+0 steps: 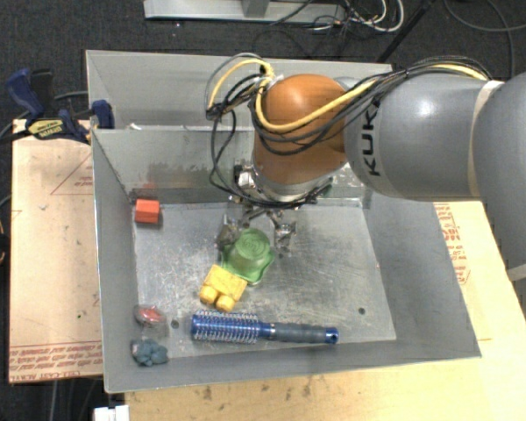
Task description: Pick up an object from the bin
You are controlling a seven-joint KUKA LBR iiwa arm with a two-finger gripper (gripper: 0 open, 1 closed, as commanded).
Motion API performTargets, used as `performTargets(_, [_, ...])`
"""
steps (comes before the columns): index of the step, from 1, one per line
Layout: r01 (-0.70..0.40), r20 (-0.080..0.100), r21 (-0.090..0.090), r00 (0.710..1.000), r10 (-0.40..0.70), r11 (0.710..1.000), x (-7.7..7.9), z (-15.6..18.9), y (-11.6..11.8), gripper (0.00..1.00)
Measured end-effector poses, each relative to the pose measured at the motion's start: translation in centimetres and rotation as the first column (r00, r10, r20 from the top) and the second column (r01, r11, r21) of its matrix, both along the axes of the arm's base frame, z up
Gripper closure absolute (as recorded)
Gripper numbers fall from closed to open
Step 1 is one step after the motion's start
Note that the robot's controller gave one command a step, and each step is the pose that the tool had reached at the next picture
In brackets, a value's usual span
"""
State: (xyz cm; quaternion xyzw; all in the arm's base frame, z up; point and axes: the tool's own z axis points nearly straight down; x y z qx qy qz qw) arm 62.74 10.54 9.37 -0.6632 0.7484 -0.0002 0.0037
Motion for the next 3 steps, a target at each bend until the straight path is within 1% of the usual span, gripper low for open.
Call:
performTargets(1, [-0.216, 0.025, 0.001, 0.976, 0.216, 0.976, -3.2, -1.3, 0.7, 0.00])
performTargets(2, [-0.215, 0.024, 0.002, 0.976, 0.215, 0.977, -3.2, -1.3, 0.7, 1.00])
performTargets(3, [-0.212, 0.003, -0.002, 0.977, 0.212, 0.977, -3.1, 7.5, 0.9, 1.00])
